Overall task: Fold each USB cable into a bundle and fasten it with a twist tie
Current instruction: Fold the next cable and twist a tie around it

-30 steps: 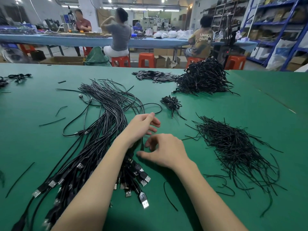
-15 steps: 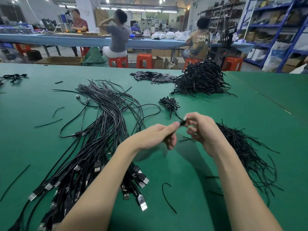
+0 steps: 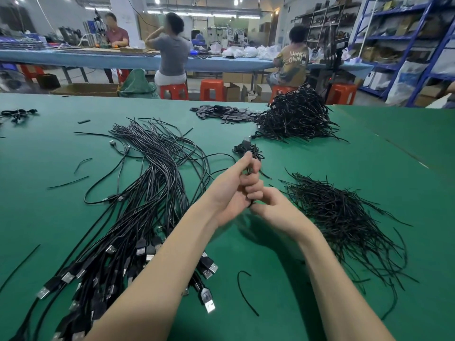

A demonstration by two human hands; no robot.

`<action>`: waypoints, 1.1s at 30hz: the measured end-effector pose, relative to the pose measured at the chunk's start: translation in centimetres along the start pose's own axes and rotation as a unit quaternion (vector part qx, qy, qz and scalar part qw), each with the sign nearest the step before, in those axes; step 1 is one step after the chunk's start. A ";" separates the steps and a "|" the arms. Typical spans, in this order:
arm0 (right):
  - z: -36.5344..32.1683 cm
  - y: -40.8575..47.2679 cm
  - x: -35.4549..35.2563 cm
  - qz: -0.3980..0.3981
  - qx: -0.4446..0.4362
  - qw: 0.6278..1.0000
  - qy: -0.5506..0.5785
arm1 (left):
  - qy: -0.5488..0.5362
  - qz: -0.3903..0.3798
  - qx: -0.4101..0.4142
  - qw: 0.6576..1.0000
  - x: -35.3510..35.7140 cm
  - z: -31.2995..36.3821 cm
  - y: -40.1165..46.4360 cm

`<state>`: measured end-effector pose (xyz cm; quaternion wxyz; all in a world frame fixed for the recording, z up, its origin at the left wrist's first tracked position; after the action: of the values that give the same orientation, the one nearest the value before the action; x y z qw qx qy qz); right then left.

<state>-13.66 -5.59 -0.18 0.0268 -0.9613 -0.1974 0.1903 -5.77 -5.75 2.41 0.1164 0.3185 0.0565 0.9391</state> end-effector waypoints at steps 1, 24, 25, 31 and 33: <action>-0.3 -0.2 0.4 -0.013 -0.005 0.999 -0.030 | -0.022 0.013 0.001 1.000 -0.3 0.2 0.1; 0.3 -3.0 -1.4 -0.249 0.093 0.954 0.138 | -0.277 0.101 0.051 0.954 -3.3 3.8 0.4; 0.3 -3.1 -1.6 -0.252 0.092 0.952 0.148 | -0.293 0.108 0.059 0.948 -3.5 4.1 0.3; 2.1 -2.4 -1.7 -0.229 0.133 0.960 0.090 | -0.298 0.070 0.068 0.950 -3.3 5.6 -0.4; 3.1 -1.4 -2.7 -0.122 0.162 0.978 0.045 | -0.230 -0.001 0.033 0.973 -2.2 5.5 -1.0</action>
<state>-17.59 -5.45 -1.88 0.2143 -0.9205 -0.2781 0.1715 -0.47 -5.17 5.29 0.1168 0.5297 0.0597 0.8380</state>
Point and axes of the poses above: each hand's wrist, its own y-axis towards the middle knuckle, its own x-axis out of the palm, z = x × y, the point moved 7 cm from there along y, towards the middle knuckle, and after that the axes turned 12 degrees about x, right-handed, at the moved point
